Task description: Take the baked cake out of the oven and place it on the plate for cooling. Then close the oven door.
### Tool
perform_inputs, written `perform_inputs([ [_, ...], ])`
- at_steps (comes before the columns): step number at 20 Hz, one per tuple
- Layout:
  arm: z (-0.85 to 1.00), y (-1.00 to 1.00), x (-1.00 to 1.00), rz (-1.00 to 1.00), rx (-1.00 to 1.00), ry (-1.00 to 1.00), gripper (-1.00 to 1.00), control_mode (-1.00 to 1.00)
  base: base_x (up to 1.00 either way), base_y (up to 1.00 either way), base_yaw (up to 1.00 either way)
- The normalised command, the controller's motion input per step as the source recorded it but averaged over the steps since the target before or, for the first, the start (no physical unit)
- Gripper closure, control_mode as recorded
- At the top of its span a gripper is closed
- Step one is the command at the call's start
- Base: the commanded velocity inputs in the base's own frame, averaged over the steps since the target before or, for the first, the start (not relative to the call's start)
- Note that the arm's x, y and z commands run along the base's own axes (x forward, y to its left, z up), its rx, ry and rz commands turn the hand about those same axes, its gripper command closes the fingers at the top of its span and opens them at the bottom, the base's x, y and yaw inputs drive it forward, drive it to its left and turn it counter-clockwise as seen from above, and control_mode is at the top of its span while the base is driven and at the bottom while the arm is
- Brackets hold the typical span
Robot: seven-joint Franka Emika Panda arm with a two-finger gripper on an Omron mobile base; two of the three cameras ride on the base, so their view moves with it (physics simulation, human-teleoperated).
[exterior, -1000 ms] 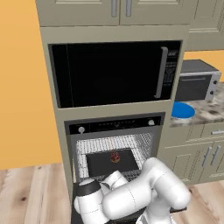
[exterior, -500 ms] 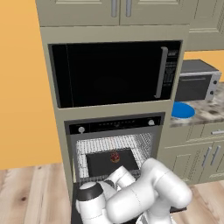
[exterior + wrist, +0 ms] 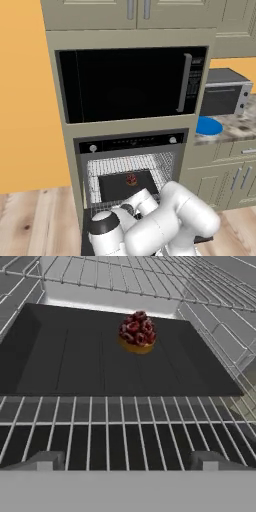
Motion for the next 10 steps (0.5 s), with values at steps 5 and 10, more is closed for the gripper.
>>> perform_inputs([
  [5, 0.20, -0.50, 0.00, 0.10, 0.09, -0.25, -1.00, -1.00, 0.00, 0.00, 0.00],
  [10, 0.16, -0.54, 0.08, 0.05, 0.02, -0.08, -1.00, -1.00, 0.00, 0.00, 0.00],
])
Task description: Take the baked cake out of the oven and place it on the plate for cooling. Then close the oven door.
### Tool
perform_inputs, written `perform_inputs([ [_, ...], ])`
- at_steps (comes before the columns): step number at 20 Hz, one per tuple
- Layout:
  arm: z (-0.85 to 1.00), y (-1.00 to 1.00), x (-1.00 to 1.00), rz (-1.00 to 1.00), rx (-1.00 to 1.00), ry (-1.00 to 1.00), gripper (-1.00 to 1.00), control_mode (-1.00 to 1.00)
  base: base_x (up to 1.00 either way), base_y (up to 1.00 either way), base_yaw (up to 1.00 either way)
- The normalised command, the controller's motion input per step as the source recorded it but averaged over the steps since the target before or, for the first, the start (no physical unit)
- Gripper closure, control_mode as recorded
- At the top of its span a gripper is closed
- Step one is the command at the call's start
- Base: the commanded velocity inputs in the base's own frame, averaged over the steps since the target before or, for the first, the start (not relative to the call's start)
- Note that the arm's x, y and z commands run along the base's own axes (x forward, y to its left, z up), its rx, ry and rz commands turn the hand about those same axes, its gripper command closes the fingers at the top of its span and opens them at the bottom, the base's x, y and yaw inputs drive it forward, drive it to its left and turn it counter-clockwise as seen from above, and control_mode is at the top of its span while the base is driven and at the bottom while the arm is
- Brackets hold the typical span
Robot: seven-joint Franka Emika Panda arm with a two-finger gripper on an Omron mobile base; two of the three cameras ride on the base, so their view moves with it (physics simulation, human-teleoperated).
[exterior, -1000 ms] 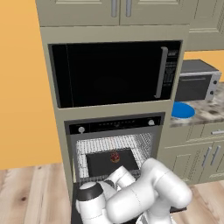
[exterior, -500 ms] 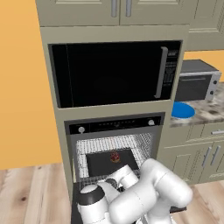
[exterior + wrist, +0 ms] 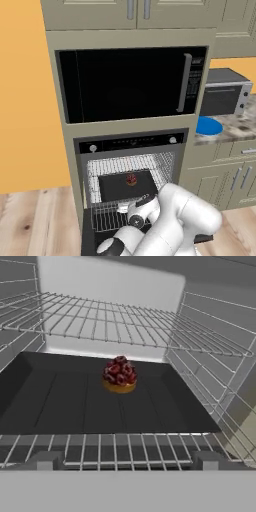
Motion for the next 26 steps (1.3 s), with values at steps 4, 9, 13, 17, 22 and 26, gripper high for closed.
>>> perform_inputs([
  [4, 0.42, -0.39, 0.26, 0.06, 0.07, 0.00, -1.00, -1.00, 0.00, 0.00, 0.00],
  [9, 0.45, -0.22, 0.33, 0.07, 0.08, 0.00, -1.00, -1.00, 0.00, 0.00, 0.00],
  [13, 0.31, -0.06, 0.47, 0.09, 0.08, 0.01, -1.00, -1.00, 0.00, 0.00, 0.00],
  [17, 0.04, -0.02, 0.40, 0.09, 0.04, 0.10, -1.00, -1.00, 0.00, 0.00, 0.00],
  [22, 0.00, -0.20, 0.50, 0.10, 0.06, 0.06, -1.00, -1.00, 0.00, 0.00, 0.00],
  [26, 0.00, -0.33, 0.46, 0.13, 0.07, 0.02, -1.00, -1.00, 0.00, 0.00, 0.00],
])
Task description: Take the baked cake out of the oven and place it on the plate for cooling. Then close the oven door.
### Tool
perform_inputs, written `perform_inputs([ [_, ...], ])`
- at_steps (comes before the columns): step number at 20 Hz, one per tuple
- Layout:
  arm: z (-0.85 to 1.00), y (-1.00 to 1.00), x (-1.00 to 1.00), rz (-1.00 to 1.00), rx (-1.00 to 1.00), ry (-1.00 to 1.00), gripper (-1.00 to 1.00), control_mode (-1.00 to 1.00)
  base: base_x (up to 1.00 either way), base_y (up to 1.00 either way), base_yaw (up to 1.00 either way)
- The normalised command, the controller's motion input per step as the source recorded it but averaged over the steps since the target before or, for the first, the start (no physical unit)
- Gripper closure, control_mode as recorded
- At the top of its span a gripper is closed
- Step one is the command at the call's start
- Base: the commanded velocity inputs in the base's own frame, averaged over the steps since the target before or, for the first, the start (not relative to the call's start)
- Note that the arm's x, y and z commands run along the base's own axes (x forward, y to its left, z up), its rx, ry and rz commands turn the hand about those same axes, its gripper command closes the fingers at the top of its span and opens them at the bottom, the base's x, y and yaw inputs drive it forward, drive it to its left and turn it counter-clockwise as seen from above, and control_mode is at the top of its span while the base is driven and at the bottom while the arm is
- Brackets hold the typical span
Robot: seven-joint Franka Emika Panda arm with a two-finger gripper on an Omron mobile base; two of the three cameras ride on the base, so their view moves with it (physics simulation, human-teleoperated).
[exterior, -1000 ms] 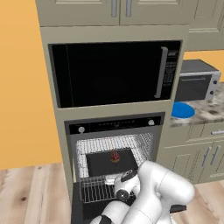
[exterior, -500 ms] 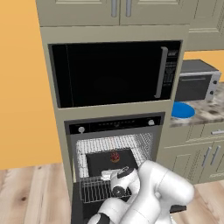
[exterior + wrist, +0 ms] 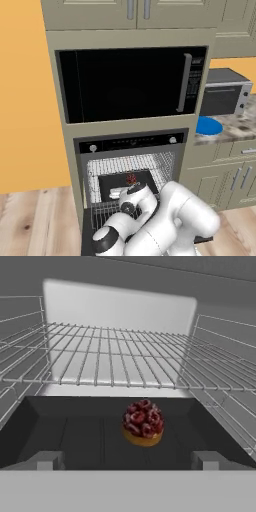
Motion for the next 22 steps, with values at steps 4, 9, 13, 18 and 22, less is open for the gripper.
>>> perform_inputs([
  [4, 0.00, -0.40, 0.20, 0.09, 0.03, 0.00, -1.00, -1.00, 0.00, 0.00, 0.00],
  [9, -0.04, -0.52, 0.01, 0.07, 0.02, 0.00, -1.00, -1.00, 0.00, 0.00, 0.00],
  [13, -0.12, -0.46, 0.00, 0.04, 0.02, 0.00, -1.00, -1.00, 0.00, 0.00, 0.00],
  [18, -0.29, -0.31, 0.14, 0.03, 0.01, 0.00, -1.00, -1.00, 0.00, 0.00, 0.00],
  [22, -0.15, -0.17, 0.21, 0.01, 0.01, 0.00, -1.00, -1.00, 0.00, 0.00, 0.00],
])
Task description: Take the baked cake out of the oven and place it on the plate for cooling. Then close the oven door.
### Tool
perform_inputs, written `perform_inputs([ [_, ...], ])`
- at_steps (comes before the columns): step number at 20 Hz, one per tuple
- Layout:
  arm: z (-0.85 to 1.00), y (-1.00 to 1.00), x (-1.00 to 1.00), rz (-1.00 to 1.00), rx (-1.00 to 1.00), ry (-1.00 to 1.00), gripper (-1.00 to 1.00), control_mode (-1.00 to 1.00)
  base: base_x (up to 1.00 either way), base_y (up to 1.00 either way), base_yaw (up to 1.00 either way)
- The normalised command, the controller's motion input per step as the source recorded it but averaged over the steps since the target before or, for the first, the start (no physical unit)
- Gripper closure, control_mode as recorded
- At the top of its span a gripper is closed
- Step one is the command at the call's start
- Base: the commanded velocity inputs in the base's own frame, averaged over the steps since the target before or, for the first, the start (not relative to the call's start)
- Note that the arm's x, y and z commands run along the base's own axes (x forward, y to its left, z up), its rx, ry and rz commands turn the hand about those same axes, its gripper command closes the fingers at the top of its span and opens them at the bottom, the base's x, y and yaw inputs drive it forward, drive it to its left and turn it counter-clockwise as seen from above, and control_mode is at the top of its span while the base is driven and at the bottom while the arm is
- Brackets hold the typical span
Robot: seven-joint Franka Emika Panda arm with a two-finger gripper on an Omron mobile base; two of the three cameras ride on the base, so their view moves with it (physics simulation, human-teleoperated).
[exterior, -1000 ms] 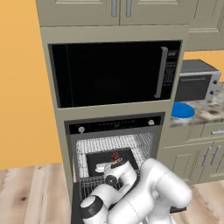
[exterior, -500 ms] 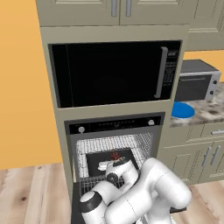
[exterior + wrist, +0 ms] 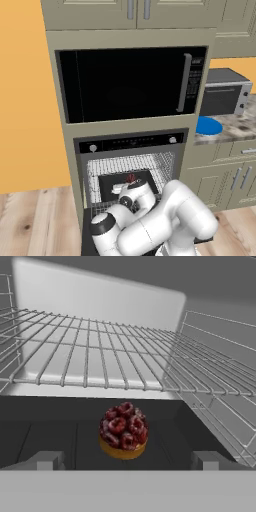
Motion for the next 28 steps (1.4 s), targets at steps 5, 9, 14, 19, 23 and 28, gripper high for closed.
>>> perform_inputs([
  [5, -0.02, -0.06, 0.21, 0.00, 0.05, 0.00, -1.00, -1.00, 0.00, 0.00, 0.00],
  [9, -0.21, -0.16, 0.09, 0.00, 0.09, 0.03, -1.00, -1.00, 0.00, 0.00, 0.00],
  [14, -0.35, -0.31, 0.07, 0.01, 0.09, 0.00, -1.00, -1.00, 0.00, 0.00, 0.00],
  [19, -0.45, -0.37, 0.03, 0.03, 0.07, 0.00, -1.00, -1.00, 0.00, 0.00, 0.00],
  [23, -0.38, -0.37, 0.09, 0.05, 0.05, -0.05, -1.00, -1.00, 0.00, 0.00, 0.00],
  [28, -0.23, -0.45, 0.23, 0.05, 0.06, -0.06, -1.00, -1.00, 0.00, 0.00, 0.00],
])
